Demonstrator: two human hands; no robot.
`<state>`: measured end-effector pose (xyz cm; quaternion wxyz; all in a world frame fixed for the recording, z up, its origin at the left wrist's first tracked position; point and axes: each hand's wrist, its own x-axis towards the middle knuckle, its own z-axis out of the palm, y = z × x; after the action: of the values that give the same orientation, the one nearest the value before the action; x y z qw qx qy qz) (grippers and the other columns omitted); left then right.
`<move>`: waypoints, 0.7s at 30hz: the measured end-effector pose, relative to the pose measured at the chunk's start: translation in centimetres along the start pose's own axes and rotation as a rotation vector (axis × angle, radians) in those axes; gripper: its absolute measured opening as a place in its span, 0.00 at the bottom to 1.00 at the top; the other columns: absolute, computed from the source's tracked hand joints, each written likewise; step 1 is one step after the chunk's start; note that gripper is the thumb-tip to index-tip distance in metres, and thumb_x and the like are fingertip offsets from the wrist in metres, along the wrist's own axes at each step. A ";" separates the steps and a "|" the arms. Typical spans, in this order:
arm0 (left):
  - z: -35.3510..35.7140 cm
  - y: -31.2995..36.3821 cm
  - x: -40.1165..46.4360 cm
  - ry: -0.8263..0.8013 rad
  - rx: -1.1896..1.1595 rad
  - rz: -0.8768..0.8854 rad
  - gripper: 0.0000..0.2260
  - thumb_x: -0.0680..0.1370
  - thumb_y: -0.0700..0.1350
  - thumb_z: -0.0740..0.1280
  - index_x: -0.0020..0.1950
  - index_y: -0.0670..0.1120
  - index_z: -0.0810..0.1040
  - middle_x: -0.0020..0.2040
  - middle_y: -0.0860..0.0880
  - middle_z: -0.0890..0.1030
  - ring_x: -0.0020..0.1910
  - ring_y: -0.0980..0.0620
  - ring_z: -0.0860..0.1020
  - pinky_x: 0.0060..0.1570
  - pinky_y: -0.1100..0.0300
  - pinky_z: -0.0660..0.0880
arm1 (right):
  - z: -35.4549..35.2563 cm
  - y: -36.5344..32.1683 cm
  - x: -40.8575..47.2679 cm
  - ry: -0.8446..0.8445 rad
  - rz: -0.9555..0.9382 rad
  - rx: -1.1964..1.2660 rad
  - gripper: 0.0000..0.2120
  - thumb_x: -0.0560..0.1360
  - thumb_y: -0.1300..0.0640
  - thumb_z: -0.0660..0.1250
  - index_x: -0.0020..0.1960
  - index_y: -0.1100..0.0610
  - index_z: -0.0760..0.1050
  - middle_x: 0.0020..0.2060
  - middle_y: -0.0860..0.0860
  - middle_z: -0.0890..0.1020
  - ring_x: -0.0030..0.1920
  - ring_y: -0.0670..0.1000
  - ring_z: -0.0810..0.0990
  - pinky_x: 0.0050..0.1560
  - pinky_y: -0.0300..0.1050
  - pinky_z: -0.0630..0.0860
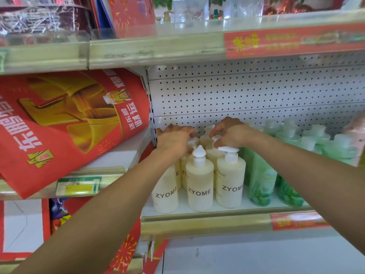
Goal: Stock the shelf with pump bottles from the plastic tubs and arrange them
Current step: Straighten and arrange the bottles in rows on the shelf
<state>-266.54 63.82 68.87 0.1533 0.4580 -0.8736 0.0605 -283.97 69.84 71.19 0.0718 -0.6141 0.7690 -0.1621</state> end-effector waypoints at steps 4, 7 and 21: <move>-0.2 0.0 0.2 -0.013 0.001 -0.016 0.16 0.75 0.51 0.70 0.61 0.58 0.73 0.59 0.50 0.77 0.61 0.47 0.72 0.63 0.46 0.66 | 0.3 -0.3 0.2 -0.014 -0.024 0.043 0.21 0.70 0.55 0.74 0.62 0.47 0.78 0.60 0.49 0.75 0.52 0.50 0.74 0.49 0.41 0.72; 0.0 0.1 0.3 -0.020 0.018 -0.020 0.16 0.75 0.51 0.69 0.62 0.58 0.73 0.59 0.50 0.77 0.61 0.47 0.72 0.63 0.47 0.66 | 0.3 -0.3 0.2 -0.021 -0.027 0.053 0.21 0.71 0.56 0.74 0.62 0.47 0.78 0.60 0.48 0.75 0.53 0.50 0.75 0.49 0.42 0.73; -0.6 -2.8 -8.8 0.364 -0.532 0.033 0.25 0.79 0.57 0.63 0.74 0.51 0.66 0.70 0.51 0.70 0.70 0.53 0.63 0.63 0.63 0.60 | 2.5 -0.2 -6.5 0.496 -0.344 0.255 0.21 0.77 0.44 0.66 0.67 0.50 0.73 0.61 0.51 0.76 0.63 0.52 0.71 0.62 0.48 0.70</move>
<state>-259.42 69.24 66.49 0.4203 0.3694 -0.8243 -0.0866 -281.50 75.71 68.34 -0.0698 -0.6628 0.6215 -0.4117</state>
